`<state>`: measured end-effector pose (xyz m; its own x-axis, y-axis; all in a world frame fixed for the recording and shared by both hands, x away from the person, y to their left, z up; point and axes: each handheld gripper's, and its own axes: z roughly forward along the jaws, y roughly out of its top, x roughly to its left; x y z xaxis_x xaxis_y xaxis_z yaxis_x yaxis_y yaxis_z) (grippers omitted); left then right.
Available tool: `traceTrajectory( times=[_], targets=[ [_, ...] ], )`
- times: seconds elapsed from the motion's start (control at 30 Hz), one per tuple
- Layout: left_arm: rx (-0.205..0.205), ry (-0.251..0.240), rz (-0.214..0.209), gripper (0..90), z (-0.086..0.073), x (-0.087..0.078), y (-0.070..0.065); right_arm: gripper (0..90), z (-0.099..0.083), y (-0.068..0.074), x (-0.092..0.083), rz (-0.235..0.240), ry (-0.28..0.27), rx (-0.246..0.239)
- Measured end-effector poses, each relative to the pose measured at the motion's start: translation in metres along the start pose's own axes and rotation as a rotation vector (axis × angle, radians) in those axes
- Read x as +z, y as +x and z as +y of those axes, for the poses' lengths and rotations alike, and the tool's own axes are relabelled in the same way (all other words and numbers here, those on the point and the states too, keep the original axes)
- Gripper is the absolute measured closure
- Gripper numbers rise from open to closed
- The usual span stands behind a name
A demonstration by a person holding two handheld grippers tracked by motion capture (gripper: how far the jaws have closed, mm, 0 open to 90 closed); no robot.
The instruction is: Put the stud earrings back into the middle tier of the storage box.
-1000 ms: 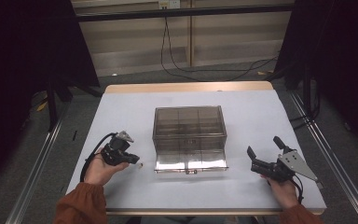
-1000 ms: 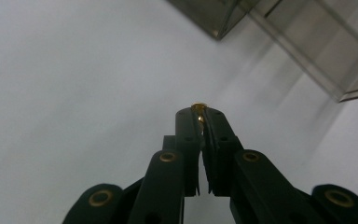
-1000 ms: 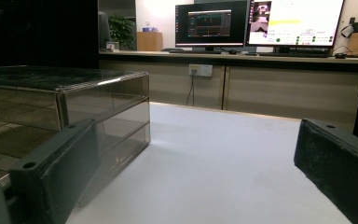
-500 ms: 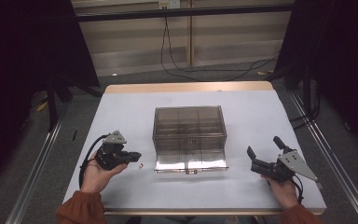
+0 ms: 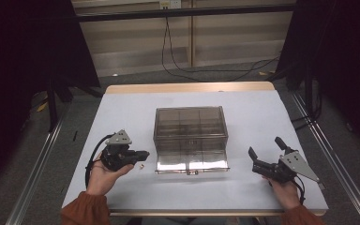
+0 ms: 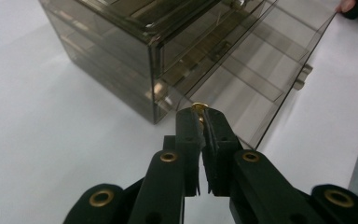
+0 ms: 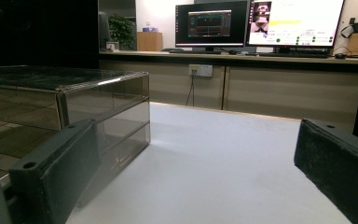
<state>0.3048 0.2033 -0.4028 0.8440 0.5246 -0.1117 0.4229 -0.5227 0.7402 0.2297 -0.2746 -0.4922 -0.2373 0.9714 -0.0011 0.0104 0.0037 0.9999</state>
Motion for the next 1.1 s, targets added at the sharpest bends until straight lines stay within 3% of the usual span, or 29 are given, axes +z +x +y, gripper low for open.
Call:
traceTrajectory(
  times=[0.37, 0.7, 1.1],
  targets=[
    [0.057, 0.011, -0.038, 85.9, 0.015, 0.014, -0.015, 0.1, 0.0, 0.0, 0.0, 0.0, 0.0, 0.0],
    [0.085, 0.007, -0.079, 85.9, 0.03, 0.027, -0.027, 0.0, 0.0, 0.0, 0.0, 0.0, -0.001, -0.002],
    [0.126, 0.039, -0.112, 85.9, 0.048, 0.042, -0.038, 0.0, 0.0, 0.0, 0.0, 0.0, 0.0, 0.0]
  ],
)
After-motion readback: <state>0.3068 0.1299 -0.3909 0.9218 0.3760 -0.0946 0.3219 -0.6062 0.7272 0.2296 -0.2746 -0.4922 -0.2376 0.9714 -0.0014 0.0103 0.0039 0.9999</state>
